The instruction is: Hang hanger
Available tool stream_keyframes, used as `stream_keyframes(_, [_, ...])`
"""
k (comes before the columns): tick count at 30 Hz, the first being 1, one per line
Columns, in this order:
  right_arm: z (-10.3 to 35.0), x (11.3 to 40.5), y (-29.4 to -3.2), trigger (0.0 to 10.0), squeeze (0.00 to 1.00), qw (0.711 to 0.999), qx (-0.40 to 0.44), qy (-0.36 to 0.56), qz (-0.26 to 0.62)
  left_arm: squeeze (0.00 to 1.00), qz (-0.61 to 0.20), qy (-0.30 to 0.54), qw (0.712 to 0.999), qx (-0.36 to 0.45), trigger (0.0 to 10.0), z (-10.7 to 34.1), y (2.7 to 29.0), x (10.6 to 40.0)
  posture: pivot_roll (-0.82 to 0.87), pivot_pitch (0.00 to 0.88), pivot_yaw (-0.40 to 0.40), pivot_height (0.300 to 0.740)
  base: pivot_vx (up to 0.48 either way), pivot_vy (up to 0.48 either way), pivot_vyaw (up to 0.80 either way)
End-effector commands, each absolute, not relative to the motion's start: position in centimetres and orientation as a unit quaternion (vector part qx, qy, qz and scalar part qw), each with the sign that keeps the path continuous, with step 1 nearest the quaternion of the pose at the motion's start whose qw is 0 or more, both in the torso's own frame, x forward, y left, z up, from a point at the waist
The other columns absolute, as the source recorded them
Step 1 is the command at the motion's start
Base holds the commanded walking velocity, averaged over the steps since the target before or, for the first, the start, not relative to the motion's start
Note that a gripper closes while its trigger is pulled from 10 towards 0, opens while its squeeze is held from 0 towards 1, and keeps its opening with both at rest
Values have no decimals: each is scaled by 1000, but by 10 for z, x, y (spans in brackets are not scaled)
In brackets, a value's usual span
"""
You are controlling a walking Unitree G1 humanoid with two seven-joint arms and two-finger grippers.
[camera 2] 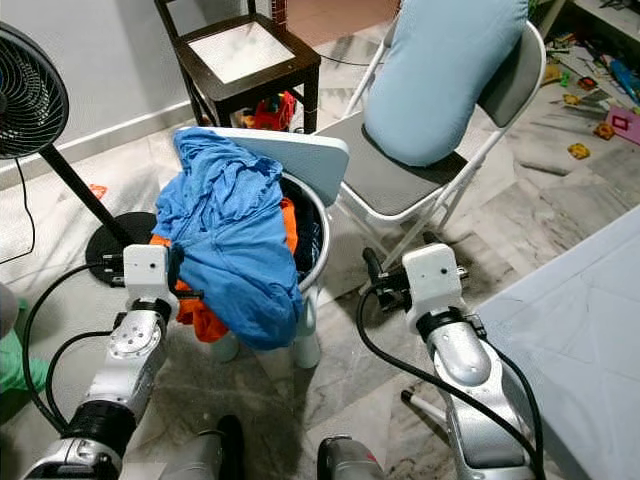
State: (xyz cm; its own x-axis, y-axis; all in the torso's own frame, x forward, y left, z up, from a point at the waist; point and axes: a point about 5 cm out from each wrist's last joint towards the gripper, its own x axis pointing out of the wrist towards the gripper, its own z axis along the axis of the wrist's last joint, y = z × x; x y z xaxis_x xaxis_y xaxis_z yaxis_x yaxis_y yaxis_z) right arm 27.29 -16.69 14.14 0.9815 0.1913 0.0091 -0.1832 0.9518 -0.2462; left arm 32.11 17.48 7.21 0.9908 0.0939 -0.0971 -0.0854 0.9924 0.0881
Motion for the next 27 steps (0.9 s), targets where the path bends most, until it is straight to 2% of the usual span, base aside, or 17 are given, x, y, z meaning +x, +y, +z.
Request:
stream_keyframes(1, [137, 272, -168, 10000, 0, 988, -124, -9, 93, 604, 45, 103, 993, 35, 10000, 58, 167, 311, -161, 234, -38, 740, 0, 0, 0])
stream_keyframes(2, [137, 272, -168, 10000, 0, 988, -124, -9, 93, 604, 45, 103, 993, 35, 10000, 58, 167, 311, -161, 234, -38, 740, 0, 0, 0])
stream_keyframes(3, [137, 273, -167, 10000, 0, 988, -124, -10, 94, 1000, 56, 122, 991, 20, 10000, 56, 163, 310, -158, 233, -39, 740, 0, 0, 0])
stream_keyframes(10, [137, 273, -168, 10000, 0, 988, -125, -10, 94, 1000, 68, 150, 986, -26, 10000, 60, 154, 307, -153, 232, -36, 740, 0, 0, 0])
stream_keyframes(18, [135, 273, -165, 10000, 0, 988, -123, -10, 95, 1000, 51, 140, 989, -22, 10000, 73, 136, 297, -148, 234, -33, 740, 0, 0, 0])
stream_keyframes(20, [135, 273, -164, 10000, 0, 987, -123, -11, 98, 1000, 35, 126, 991, -20, 10000, 79, 128, 299, -145, 232, -37, 740, 0, 0, 0])
stream_keyframes(27, [136, 275, -164, 10000, 0, 987, -125, -13, 99, 1000, 40, 118, 992, -32, 10000, 92, 124, 309, -146, 231, -38, 740, 0, 0, 0])
